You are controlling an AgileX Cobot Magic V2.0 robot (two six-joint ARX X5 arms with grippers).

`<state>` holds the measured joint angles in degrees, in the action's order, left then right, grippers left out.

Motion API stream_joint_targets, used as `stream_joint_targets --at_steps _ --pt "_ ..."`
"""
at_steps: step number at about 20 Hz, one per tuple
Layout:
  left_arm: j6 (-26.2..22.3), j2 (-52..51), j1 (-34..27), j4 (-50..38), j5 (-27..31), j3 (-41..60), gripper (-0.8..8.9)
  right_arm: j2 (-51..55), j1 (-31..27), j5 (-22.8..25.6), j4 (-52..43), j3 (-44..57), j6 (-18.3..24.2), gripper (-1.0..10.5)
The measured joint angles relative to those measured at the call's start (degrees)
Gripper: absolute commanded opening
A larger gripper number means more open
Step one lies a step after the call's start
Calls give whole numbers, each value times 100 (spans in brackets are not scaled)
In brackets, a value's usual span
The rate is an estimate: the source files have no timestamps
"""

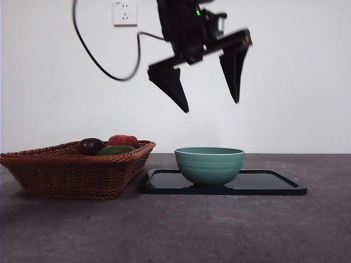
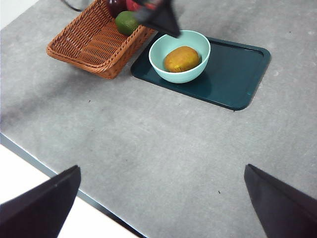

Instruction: Pick up the wifruite, put it on the bowl, pick up the plate, put it on desk

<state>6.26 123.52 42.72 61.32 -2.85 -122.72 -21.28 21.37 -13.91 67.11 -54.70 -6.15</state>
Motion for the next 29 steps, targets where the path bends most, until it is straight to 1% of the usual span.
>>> stream_joint_targets --at_steps 2,6,9,12,13,15,18,19,25,27,29 --pt "0 328 -50 -28 0 -166 557 0 0 0 0 0 -9 548" --pt "24 767 -131 -186 4 -173 554 0 0 0 0 0 -9 548" --pt "50 890 -125 -332 2 -173 518 0 0 2 17 0 -9 548" --pt "55 1060 -125 -339 2 -173 512 0 0 4 118 0 -11 548" --pt "57 1115 -125 -343 2 -173 488 0 0 4 125 0 -11 548" --pt "63 1158 -125 -369 2 -173 458 0 0 13 125 0 -11 548" --pt "66 1158 -125 -411 2 -173 451 0 0 39 125 0 -11 548" --pt "66 1158 -125 -411 2 -173 425 0 0 42 125 0 -11 548" --pt "66 1202 -125 -402 2 -173 421 0 0 42 125 0 -11 548" --pt "63 1263 -125 -404 122 -173 365 0 0 44 125 0 -11 548" --pt "66 1268 -125 -389 146 -173 363 0 0 42 138 0 -11 548"
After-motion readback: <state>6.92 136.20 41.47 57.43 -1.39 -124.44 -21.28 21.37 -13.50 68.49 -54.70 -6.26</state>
